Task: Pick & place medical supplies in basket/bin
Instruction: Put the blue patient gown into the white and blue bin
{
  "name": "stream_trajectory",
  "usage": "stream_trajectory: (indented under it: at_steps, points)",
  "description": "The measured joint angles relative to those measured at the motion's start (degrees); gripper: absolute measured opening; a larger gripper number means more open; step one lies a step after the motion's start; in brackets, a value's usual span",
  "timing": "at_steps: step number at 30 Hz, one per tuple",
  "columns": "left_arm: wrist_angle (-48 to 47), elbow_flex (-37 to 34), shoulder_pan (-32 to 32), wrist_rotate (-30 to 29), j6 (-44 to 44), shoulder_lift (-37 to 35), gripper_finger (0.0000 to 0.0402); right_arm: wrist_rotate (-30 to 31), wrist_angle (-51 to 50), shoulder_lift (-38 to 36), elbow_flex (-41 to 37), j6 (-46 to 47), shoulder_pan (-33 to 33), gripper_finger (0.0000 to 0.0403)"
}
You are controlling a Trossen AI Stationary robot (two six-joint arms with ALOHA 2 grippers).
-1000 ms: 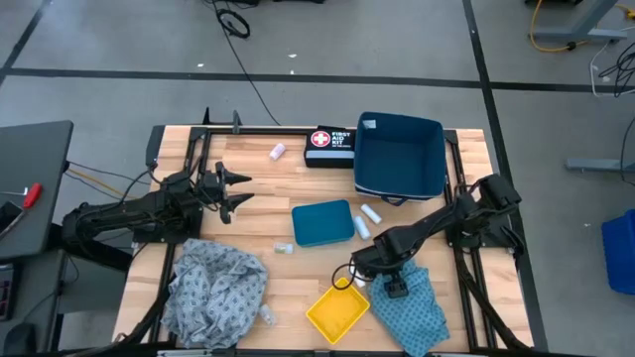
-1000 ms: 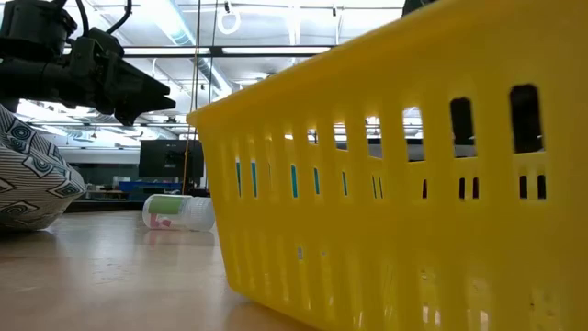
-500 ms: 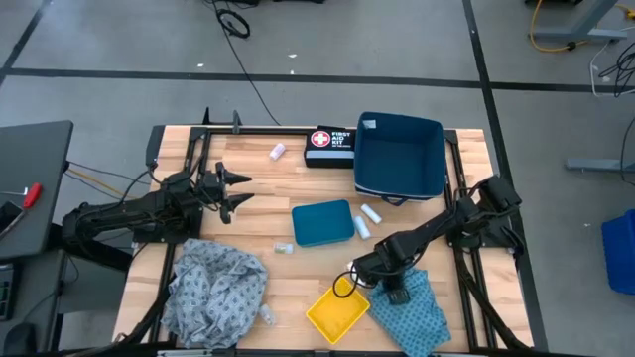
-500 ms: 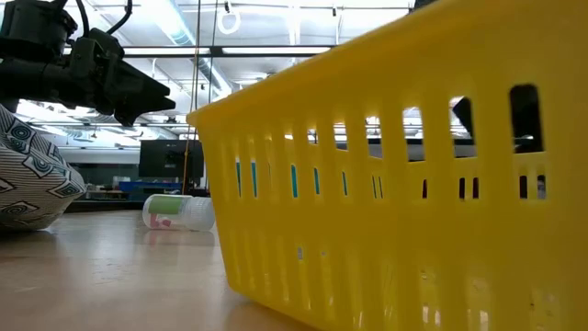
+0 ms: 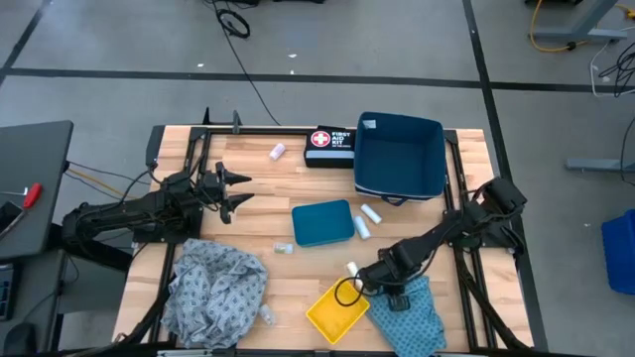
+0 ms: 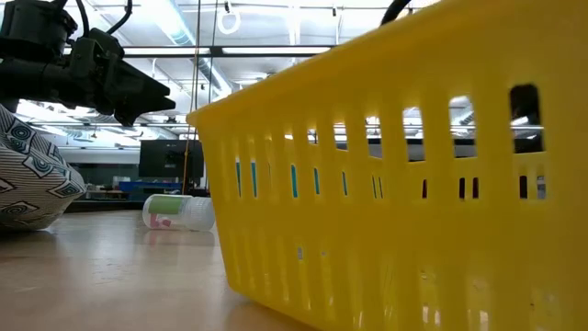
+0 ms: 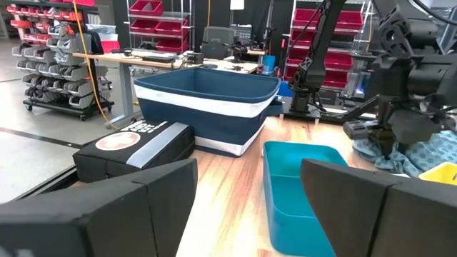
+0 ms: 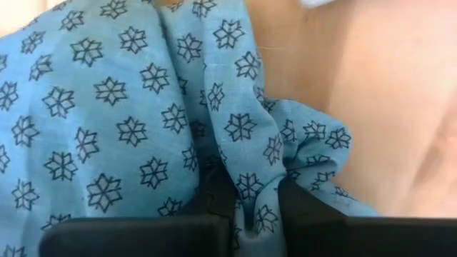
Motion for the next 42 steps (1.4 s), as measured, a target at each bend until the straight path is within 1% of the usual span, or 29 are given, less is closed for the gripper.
stream_trajectory:
  at_steps: [6,13,23,28,31,34,36,38,42]
  points:
    - [0.0,0.0,0.0,0.0,0.0,0.0,0.0253,10.9,0.0,-5.6,-0.1,4.7,2.0,0.0036]
    - [0.0,0.0,0.0,0.2,0.0,0.0,0.0253,18.8,0.1,-11.2,-0.1,8.1,4.9,0.0036]
    - [0.0,0.0,0.0,0.5,0.0,0.0,0.0253,30.4,0.8,-14.6,0.0,9.4,8.4,0.0036]
    - [0.0,0.0,0.0,0.5,0.0,0.0,0.0252,36.6,4.4,-15.7,0.0,9.2,10.0,0.0036]
    - [0.0,0.0,0.0,0.5,0.0,0.0,0.0252,40.6,9.2,-16.1,-0.2,7.6,11.4,0.0036]
    - [0.0,0.0,0.0,0.5,0.0,0.0,0.0252,43.6,18.1,-16.8,-2.5,5.2,12.3,0.0036]
    - [0.0,0.0,0.0,0.5,0.0,0.0,0.0252,44.7,25.4,-17.3,-5.4,3.3,12.8,0.0036]
    - [0.0,0.0,0.0,0.5,0.3,0.0,0.0252,45.1,34.8,-17.5,-8.7,0.9,12.9,0.0036]
    - [0.0,0.0,0.0,0.5,0.4,0.0,0.0252,44.0,51.9,-17.5,-15.3,-3.0,12.8,0.0036]
